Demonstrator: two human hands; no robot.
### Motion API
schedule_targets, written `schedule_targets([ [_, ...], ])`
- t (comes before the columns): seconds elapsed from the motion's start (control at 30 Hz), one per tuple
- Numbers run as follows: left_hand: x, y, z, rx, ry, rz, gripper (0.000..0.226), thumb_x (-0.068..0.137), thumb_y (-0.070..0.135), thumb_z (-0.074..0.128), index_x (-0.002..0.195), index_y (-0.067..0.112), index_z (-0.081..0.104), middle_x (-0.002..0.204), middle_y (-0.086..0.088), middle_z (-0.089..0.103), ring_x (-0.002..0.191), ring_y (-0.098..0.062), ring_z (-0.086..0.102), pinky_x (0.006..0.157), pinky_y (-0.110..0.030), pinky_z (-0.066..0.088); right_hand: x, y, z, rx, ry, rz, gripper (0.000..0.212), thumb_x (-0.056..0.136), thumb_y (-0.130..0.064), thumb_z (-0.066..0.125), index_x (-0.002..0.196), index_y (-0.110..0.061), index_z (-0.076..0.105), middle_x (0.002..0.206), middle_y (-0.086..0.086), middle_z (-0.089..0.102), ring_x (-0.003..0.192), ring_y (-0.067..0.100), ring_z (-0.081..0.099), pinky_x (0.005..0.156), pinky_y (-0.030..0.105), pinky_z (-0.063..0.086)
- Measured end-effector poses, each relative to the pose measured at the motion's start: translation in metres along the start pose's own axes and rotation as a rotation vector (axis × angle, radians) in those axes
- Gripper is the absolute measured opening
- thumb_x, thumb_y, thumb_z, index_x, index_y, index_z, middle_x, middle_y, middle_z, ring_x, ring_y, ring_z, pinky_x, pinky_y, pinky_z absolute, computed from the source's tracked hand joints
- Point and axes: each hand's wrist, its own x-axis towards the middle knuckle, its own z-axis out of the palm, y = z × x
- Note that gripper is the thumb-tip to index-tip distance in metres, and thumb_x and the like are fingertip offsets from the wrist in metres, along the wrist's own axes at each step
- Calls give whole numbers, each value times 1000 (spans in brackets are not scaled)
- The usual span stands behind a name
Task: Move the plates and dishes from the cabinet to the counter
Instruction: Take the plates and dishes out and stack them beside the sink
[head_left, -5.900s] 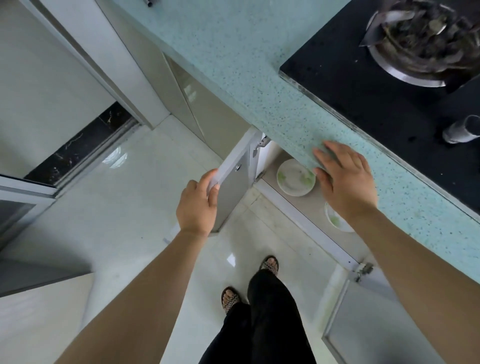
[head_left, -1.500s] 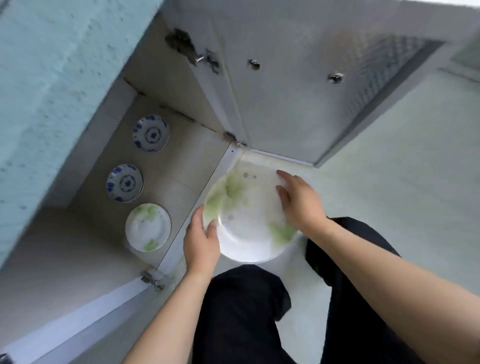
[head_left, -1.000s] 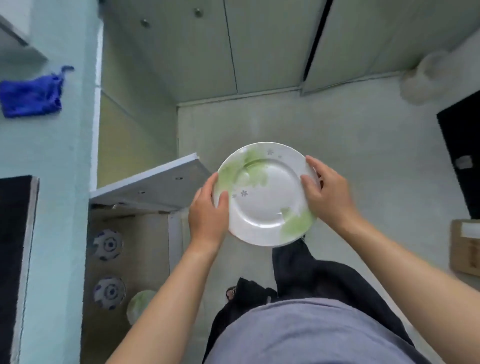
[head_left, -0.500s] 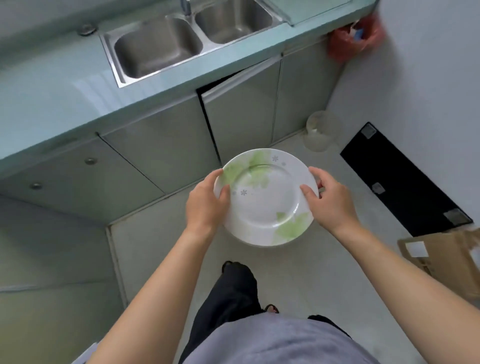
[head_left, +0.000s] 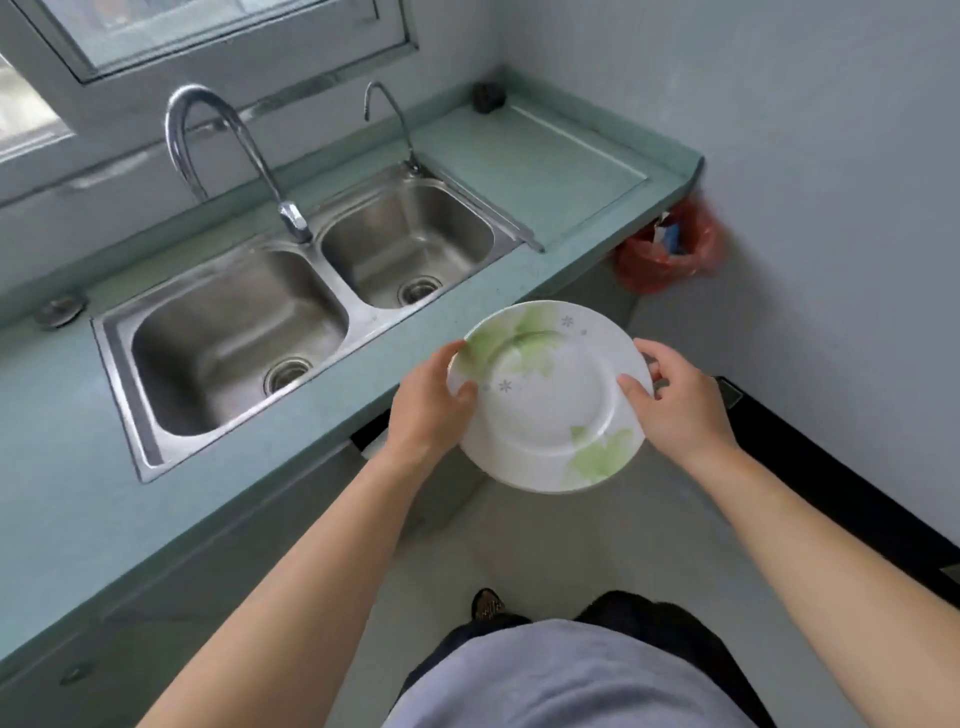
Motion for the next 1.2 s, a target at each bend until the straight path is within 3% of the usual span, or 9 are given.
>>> schedule_targets([
  [0.2,130,26,-14,-5,-42,40,52,85,16,59,134,28,46,105,-2,59,97,-22,55,86,-30,46,136,-20,10,-39,-30,-17,41,85,-25,62,124,-23,52,92,-2,61,84,19,58,73,27,41],
  [0.33,226,46,-10,-27,-59,-1,50,84,18,59,131,26,47,95,-1,57,92,-25,59,80,-42,55,249,-25,17,-93,-67,-31,46,83,-28,64,125,-16,52,102,6,64,92,23,58,81,33,45],
  [0.43,304,62,2,-37,-37,-43,48,83,18,60,129,26,48,97,-5,59,93,-31,62,78,-44,56,344,-31,20,-137,-106,-76,41,83,-29,64,120,-16,54,108,8,65,97,25,58,78,30,42],
  [0.53,380,80,17,-26,1,-115,50,84,19,59,131,24,45,113,-10,61,98,-34,61,81,-43,54,439,-44,23,-189,-189,-90,41,86,-28,61,124,-16,52,111,8,62,101,25,55,76,28,38],
  [0.63,450,92,33,26,41,-185,53,86,22,57,136,24,39,118,-10,61,106,-31,57,84,-37,50,527,-53,33,-245,-262,-125,41,88,-27,58,126,-16,49,114,10,61,103,27,55,76,29,39],
  [0.77,535,93,50,17,99,-255,53,87,22,56,137,23,38,120,-10,61,111,-31,55,88,-39,48,627,-58,60,-294,-334,-167,45,90,-25,56,132,-14,45,122,10,59,107,28,56,80,26,38],
  [0.97,618,79,71,61,146,-311,54,90,23,53,140,23,33,124,-9,59,112,-30,54,86,-40,49,721,-53,103,-356,-398,-179,47,91,-26,53,135,-17,42,128,7,57,112,27,55,83,27,41],
  [1.07,643,75,77,68,150,-334,53,91,23,51,140,24,32,126,-8,57,112,-30,55,84,-39,48,748,-48,118,-336,-428,-188,45,90,-25,54,133,-18,44,126,5,59,110,25,57,87,33,48],
  [1.2,668,70,79,69,161,-328,53,91,24,50,141,24,31,127,-8,57,112,-30,55,84,-40,48,771,-48,128,-344,-424,-208,48,90,-25,55,135,-17,42,128,5,58,112,25,57,87,32,45],
])
